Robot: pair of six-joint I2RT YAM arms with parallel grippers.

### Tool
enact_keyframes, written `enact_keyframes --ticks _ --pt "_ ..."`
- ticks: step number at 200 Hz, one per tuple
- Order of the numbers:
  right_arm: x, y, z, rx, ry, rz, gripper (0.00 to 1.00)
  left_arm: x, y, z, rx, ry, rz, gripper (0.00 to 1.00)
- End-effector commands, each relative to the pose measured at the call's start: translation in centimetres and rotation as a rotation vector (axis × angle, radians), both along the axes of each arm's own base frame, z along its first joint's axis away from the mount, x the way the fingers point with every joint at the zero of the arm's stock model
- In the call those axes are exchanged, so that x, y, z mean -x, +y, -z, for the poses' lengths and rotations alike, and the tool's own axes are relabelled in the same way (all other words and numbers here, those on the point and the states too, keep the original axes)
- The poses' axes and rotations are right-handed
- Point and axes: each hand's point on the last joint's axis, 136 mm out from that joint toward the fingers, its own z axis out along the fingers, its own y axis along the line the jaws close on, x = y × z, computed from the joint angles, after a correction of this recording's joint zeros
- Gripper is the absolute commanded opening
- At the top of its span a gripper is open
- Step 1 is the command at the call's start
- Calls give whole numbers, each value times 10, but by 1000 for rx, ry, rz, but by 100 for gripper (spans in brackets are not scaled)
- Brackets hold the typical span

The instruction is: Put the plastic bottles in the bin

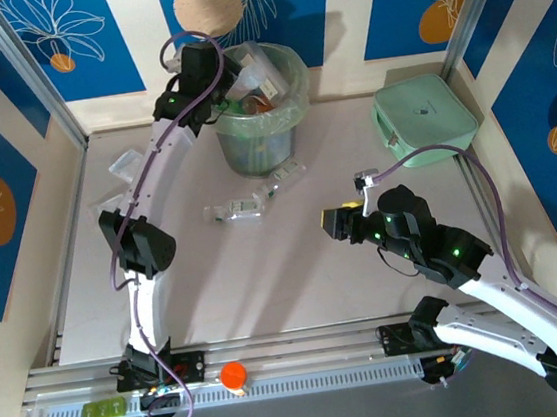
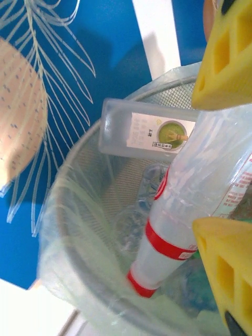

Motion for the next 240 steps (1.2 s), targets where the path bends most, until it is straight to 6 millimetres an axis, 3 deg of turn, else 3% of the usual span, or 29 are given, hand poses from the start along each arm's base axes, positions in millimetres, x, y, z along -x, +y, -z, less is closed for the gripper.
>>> enact_keyframes --ticks 1,25,51,94,139,182,216,240 --pt "-2 0 2 4 -16 10 60 10 6 -43 -110 -121 49 53" --pt "-3 1 7 14 -7 12 60 9 -30 -51 -281 -204 222 58" --pt "-3 1 8 13 1 9 60 13 -57 -48 -567 -267 283 81" --pt "0 2 13 10 25 4 60 -8 -44 -37 -726 -275 169 84" --pt "0 0 12 20 26 10 60 -23 -35 2 -829 -190 158 71" --pt "-2 9 14 11 51 -9 60 -35 11 42 -713 -52 103 56" --pt "-2 12 13 10 51 -16 60 -37 36 28 -641 -72 53 55" --pt "-4 13 12 16 48 -16 60 -39 41 25 -619 -76 64 56"
